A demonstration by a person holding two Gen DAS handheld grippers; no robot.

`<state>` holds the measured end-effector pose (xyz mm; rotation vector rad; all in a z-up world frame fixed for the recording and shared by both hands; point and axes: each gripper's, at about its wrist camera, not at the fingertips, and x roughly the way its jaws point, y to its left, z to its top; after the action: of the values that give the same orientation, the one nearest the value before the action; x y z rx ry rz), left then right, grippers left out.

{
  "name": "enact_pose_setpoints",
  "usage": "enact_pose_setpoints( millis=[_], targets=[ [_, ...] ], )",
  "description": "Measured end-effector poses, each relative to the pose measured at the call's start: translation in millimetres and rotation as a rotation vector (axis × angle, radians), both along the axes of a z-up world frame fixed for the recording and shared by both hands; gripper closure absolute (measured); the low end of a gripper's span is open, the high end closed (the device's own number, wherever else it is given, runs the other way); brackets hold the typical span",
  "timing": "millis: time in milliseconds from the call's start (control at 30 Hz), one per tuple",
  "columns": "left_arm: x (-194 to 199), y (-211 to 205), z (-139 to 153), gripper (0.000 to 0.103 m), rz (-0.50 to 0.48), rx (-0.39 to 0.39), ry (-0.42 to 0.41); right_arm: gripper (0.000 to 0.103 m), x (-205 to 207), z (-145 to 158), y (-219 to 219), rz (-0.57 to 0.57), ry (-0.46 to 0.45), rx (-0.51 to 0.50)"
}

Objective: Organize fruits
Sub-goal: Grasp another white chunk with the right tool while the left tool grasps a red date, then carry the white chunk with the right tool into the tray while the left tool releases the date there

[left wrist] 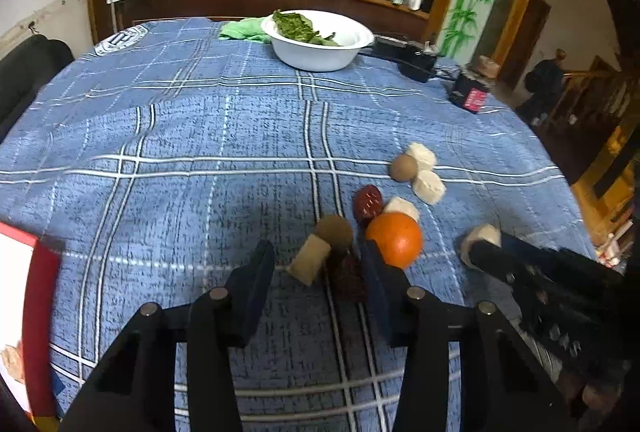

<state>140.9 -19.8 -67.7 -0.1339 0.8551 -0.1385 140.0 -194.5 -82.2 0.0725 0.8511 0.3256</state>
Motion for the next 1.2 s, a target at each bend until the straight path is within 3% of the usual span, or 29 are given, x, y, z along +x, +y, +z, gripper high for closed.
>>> enact_pose_setpoints(
  millis=[67,167,267,333,533,633,700,767,967,1200],
  targets=[
    [-7,8,-1,0.058,0.001,-0.006,-0.019,0.075,0,0,0,0.000,-0.001,-0.002],
    [-15,23,-5,0.058,0.011,-0.060,0.038,0.075,-1,1,2,0.007,-0.005,-0.008],
    [-32,16,-7,0.062,-0.026,0.018,0.026,0.075,-1,1,1,0.007,-0.006,-0.004],
    [-39,9,-4,0.062,-0.058,-0.024,0.041,0.075,-1,1,1,0.010,-0.002,-0.004],
    [-21,-20,-3,0.064,-0.082,0.017,0.019,0.075,-1,2,1,0.005,-0.006,0.002],
    [-11,-19,-8,0.069,-0.047,0.013,0.031,0.075,-1,2,1,0.009,-0.006,0.004],
    [-10,-16,-8,0.081,-0.033,0.009,0.031,0.075,-1,2,1,0.012,-0.006,0.006],
    [-9,-12,-9,0.086,-0.029,-0.007,0.034,0.075,-1,2,1,0.015,-0.005,0.009],
    [-16,-7,-7,0.086,-0.027,-0.023,0.031,0.075,-2,2,1,0.015,-0.006,0.009],
    [-56,6,15,0.086,-0.008,-0.018,-0.011,0.075,-1,1,2,-0.007,-0.007,-0.019]
  ],
)
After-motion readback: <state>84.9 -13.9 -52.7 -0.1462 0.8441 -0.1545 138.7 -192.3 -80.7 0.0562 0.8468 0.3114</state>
